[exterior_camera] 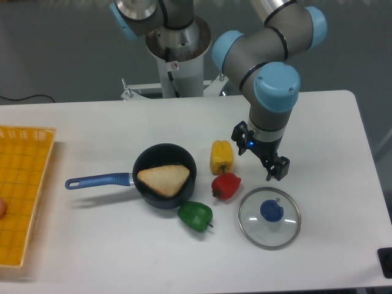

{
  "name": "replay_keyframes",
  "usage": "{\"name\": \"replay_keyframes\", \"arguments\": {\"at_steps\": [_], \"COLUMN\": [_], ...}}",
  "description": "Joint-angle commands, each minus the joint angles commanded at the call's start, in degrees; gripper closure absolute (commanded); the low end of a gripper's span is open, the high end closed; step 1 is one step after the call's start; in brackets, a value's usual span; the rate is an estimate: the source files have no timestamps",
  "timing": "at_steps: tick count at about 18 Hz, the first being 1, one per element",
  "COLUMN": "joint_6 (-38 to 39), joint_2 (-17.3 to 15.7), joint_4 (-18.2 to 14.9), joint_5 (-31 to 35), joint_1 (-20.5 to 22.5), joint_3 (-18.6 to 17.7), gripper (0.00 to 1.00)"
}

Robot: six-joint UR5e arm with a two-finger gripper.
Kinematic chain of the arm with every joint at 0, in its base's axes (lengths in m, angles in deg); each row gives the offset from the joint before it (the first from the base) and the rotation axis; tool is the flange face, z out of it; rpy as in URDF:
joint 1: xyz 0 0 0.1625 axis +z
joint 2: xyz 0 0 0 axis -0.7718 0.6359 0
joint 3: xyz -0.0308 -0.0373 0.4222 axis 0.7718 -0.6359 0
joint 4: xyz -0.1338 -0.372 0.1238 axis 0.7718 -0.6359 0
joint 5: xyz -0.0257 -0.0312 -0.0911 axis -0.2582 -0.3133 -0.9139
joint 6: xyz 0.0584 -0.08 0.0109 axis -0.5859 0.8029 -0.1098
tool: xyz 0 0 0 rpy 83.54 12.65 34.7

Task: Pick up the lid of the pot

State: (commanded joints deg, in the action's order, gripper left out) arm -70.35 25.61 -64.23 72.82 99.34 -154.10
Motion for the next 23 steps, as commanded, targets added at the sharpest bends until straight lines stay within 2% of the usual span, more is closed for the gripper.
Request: {"name": "replay_keyframes", "arguments": {"at_steps": [14, 19, 23], "joint_6": [0.96, 1.32, 1.32], "joint_2": [0.79, 2.11, 5.62], "joint_4": [1.40, 2.02, 2.02], "joint_5": [-0.79, -0.79, -0.44], "joint_1": [0.35, 1.58, 1.67], "joint_3": [-0.26, 0.17, 3.24], "gripper": [0.00, 0.00, 0.00]}}
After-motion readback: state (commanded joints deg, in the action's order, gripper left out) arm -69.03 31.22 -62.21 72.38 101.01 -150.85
